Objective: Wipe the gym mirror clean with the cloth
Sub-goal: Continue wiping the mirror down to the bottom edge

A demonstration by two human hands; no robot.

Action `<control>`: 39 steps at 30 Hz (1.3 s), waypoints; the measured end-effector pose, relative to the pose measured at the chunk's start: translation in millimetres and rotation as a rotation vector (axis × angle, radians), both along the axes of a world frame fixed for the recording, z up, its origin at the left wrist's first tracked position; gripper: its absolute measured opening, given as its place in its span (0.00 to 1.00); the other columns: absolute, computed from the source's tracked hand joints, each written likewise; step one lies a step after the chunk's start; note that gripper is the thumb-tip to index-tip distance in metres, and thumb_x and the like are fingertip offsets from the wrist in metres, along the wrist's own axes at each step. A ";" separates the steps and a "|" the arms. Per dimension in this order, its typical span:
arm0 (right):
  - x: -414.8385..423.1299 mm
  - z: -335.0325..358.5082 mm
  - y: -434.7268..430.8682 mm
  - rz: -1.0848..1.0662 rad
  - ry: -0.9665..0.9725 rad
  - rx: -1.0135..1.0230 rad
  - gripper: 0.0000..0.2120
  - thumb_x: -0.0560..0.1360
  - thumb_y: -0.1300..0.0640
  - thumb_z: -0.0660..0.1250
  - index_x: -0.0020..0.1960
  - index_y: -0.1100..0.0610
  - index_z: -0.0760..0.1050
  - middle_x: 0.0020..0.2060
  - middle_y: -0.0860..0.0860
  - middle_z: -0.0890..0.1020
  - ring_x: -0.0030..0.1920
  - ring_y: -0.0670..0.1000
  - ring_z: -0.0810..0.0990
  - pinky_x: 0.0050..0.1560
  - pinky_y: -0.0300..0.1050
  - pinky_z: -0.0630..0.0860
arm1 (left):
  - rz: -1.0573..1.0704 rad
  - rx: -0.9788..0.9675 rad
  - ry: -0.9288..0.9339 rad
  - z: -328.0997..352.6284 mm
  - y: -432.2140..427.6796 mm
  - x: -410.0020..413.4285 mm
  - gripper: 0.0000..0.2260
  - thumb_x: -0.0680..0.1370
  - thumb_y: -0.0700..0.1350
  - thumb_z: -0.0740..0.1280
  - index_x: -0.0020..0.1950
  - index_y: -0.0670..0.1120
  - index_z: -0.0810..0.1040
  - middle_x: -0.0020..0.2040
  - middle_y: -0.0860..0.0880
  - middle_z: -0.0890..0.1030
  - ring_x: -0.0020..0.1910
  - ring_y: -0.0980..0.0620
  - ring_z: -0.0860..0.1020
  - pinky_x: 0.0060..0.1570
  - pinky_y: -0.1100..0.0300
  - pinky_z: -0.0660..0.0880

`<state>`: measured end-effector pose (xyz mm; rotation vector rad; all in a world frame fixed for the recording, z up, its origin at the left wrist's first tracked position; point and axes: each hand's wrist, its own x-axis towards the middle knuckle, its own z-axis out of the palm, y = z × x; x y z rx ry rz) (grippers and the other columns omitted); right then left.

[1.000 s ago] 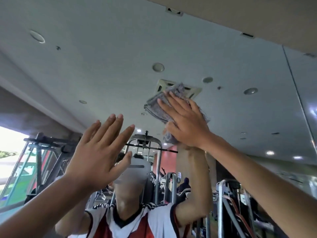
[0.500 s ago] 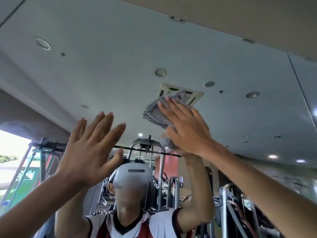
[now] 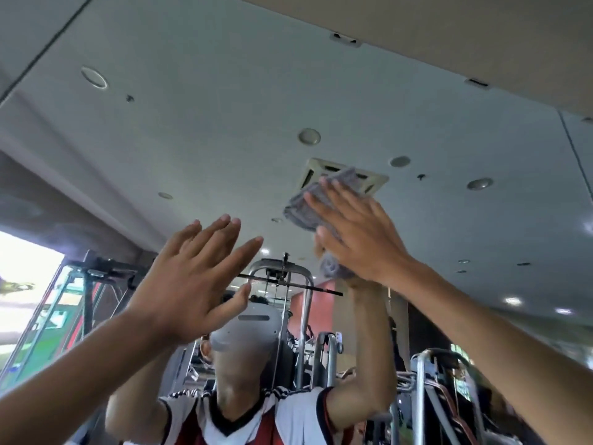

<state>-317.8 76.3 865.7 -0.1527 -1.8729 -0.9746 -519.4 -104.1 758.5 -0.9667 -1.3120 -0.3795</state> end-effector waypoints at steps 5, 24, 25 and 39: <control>12.5 56.0 3.7 -0.023 0.343 -0.333 0.26 0.85 0.46 0.46 0.82 0.48 0.47 0.81 0.50 0.46 0.80 0.50 0.43 0.77 0.54 0.46 | -0.017 0.008 -0.011 -1.4 -26.5 -23.5 0.28 0.80 0.63 0.52 0.79 0.56 0.63 0.76 0.39 0.68 0.77 0.41 0.63 0.74 0.38 0.56; -129.6 25.3 -106.1 0.138 0.430 -0.064 0.33 0.76 0.45 0.43 0.78 0.53 0.62 0.78 0.55 0.63 0.78 0.54 0.58 0.75 0.59 0.53 | -0.114 0.248 -0.282 -13.3 -81.2 -65.0 0.30 0.79 0.65 0.47 0.79 0.56 0.64 0.79 0.42 0.63 0.80 0.45 0.57 0.77 0.38 0.49; -133.1 13.0 -110.3 0.147 0.302 0.036 0.32 0.77 0.45 0.43 0.79 0.52 0.61 0.78 0.53 0.62 0.79 0.52 0.58 0.76 0.58 0.52 | -0.126 0.286 -0.312 -13.9 -82.2 -64.0 0.30 0.79 0.65 0.48 0.79 0.55 0.64 0.80 0.42 0.61 0.80 0.45 0.57 0.77 0.37 0.47; -139.0 5.0 -120.9 0.191 0.263 -0.055 0.30 0.78 0.48 0.44 0.81 0.49 0.53 0.80 0.49 0.54 0.80 0.49 0.50 0.76 0.53 0.48 | -0.135 0.315 -0.359 -19.3 -81.4 -68.1 0.31 0.79 0.65 0.44 0.81 0.56 0.59 0.82 0.45 0.55 0.82 0.50 0.48 0.78 0.42 0.42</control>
